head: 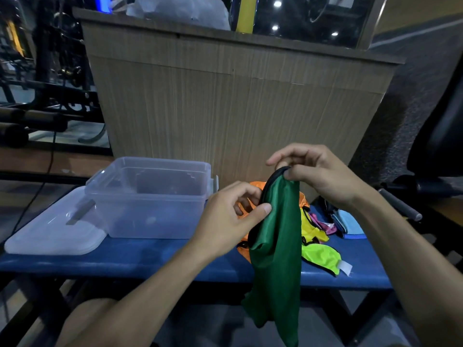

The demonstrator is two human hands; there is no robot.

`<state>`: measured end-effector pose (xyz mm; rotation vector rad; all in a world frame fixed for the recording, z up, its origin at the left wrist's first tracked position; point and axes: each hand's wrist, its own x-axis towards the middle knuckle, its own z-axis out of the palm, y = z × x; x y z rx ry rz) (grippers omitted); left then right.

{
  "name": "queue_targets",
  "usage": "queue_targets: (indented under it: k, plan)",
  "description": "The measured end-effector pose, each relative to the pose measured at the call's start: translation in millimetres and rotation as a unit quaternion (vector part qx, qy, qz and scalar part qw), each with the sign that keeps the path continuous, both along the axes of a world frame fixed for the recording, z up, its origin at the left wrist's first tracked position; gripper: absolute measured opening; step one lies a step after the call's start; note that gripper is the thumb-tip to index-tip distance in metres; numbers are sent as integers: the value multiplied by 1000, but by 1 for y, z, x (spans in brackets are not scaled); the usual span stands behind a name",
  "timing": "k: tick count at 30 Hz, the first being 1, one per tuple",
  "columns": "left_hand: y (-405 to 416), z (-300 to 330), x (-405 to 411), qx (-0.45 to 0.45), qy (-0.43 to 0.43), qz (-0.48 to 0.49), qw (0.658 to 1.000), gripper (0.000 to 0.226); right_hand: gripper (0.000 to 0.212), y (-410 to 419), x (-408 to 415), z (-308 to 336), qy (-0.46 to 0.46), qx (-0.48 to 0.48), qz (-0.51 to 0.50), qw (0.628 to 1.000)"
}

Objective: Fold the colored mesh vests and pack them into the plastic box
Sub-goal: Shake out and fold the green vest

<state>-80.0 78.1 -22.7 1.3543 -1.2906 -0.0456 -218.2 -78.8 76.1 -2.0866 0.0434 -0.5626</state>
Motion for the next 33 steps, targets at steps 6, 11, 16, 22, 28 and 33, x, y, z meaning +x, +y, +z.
queue_targets:
  k: [6,11,16,22,28,33]
  plan:
    - [-1,4,-4,-6,-13,51,999,9,32,-5,-3,-12,-23,8,-42,999]
    - [4,28,22,55,-140,38,988,4,30,-11,-6,-43,-36,32,-103,994]
    - [14,41,42,153,-186,-47,969,23,29,-13,-12,-54,-94,83,-110,986]
    - [14,-8,21,2,-282,92,955,9,26,-4,-6,-41,-83,33,-72,993]
    - [9,-25,2,-94,-315,135,935,5,25,-3,-2,-41,-86,25,-61,994]
    - [9,-27,-5,-20,-191,78,978,20,23,-3,0,-43,-100,29,-66,992]
